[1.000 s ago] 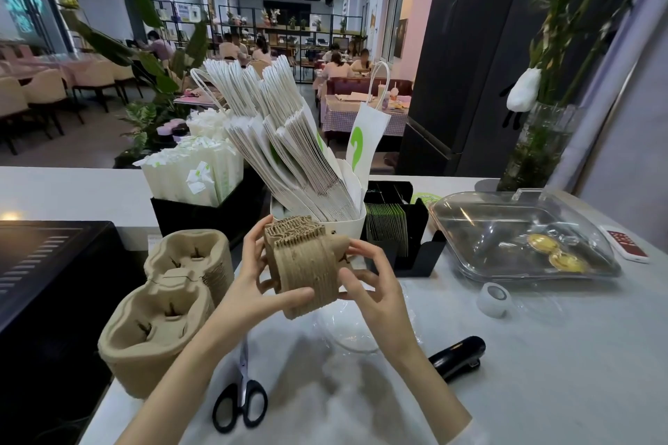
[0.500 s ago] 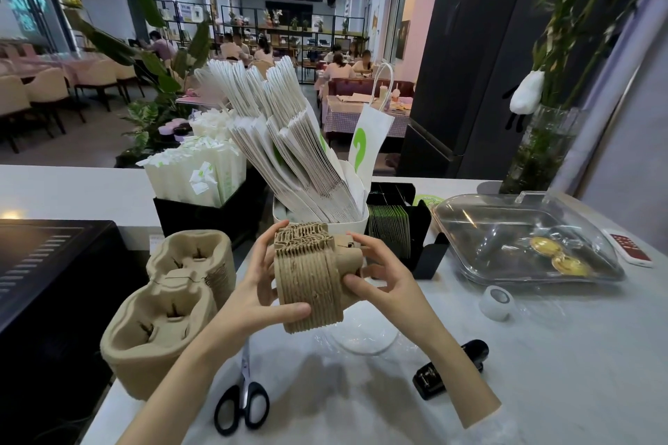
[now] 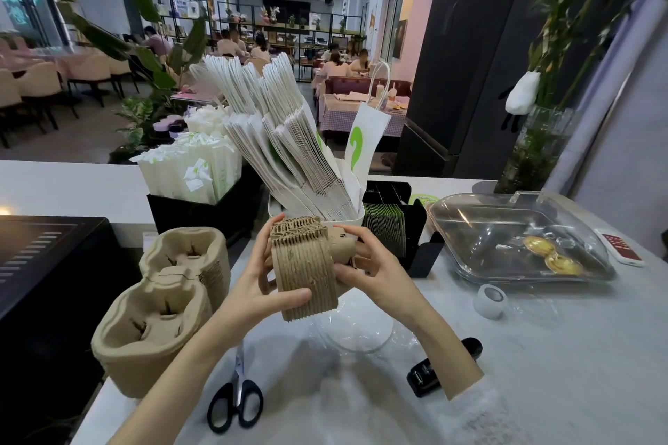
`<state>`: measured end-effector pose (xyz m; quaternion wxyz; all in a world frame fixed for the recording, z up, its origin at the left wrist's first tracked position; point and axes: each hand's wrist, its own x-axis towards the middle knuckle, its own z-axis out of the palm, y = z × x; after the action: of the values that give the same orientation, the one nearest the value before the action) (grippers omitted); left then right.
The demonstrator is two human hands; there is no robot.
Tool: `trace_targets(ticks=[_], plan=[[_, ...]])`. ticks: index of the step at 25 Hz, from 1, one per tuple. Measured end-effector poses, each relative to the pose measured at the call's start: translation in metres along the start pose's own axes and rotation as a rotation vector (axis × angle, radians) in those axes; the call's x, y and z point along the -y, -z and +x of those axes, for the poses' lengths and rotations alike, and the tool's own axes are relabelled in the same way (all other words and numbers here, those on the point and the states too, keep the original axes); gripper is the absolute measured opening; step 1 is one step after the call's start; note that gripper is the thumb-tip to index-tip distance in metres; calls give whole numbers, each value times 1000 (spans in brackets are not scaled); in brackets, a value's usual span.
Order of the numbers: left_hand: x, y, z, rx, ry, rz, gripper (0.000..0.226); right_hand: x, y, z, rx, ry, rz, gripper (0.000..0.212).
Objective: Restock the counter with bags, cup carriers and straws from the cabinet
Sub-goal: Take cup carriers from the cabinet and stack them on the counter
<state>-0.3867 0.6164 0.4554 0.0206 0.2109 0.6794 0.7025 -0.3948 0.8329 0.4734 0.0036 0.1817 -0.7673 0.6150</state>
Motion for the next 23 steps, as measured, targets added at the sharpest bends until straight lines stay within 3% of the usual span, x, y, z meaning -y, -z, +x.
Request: trace_targets(ticks=[6,10,13,16,21,23], plan=[[1,8,0,-46,1,35,106,-9,-7,12,41,-28,56,53],[0,0,4,-177,41,112,111,-7,-12,18,49,-27,-27,48],[-2,-7,9,-370,73,165,119,-9,-23,20,-130,18,-83,36],[-7,-12,12,-453,103,162,122,-12,-44,12,-335,58,-55,36],[-6,-15,28,-532,122,149,114,-20,-63,-7,-242,104,-120,65],[-3,-15,33,-492,135,251,113,-28,-66,-6,-246,58,-161,76]])
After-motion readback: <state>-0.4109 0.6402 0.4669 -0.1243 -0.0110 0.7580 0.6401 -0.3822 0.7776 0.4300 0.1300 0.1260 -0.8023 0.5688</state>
